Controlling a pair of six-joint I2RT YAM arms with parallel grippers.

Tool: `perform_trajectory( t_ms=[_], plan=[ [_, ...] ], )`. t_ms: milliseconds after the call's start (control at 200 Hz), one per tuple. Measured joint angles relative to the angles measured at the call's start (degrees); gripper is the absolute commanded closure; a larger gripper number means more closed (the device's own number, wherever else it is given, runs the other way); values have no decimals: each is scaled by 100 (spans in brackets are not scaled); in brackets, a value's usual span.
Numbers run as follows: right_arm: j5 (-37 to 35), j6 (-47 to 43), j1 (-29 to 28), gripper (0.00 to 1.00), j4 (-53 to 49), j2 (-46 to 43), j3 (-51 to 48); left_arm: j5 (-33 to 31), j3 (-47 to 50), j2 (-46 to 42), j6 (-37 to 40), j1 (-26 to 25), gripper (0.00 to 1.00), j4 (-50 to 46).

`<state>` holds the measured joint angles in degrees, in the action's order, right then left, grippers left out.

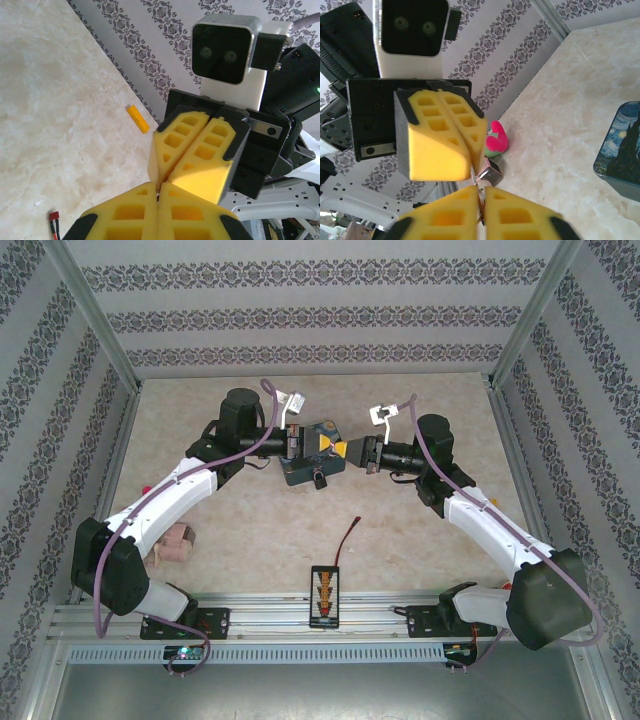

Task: Unlock the padlock with the key

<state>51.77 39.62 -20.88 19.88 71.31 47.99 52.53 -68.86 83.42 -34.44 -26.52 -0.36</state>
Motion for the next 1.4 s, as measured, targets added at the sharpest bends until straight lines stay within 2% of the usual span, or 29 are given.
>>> perform_trajectory(
  t_ms=[50,110,150,355,740,1399],
  plan=[
    [-7,-20,0,77,-24,0,0,-2,0,-13,61,-7,100,-2],
    [-11,-22,0,65,-22,0,0,-11,0,-31,125,-9,100,-2],
    [-24,-31,0,61,-20,-2,-2,-15,0,-44,153,-9,100,-2],
    [-59,-7,2,58,-24,-168,-35,-9,11,-98,190,-9,100,52],
    [317,334,2,63,422,-170,-52,46,114,-254,225,-9,100,417],
    [470,555,2,74,811,15,-52,109,116,-254,133,-9,100,643]
  ],
)
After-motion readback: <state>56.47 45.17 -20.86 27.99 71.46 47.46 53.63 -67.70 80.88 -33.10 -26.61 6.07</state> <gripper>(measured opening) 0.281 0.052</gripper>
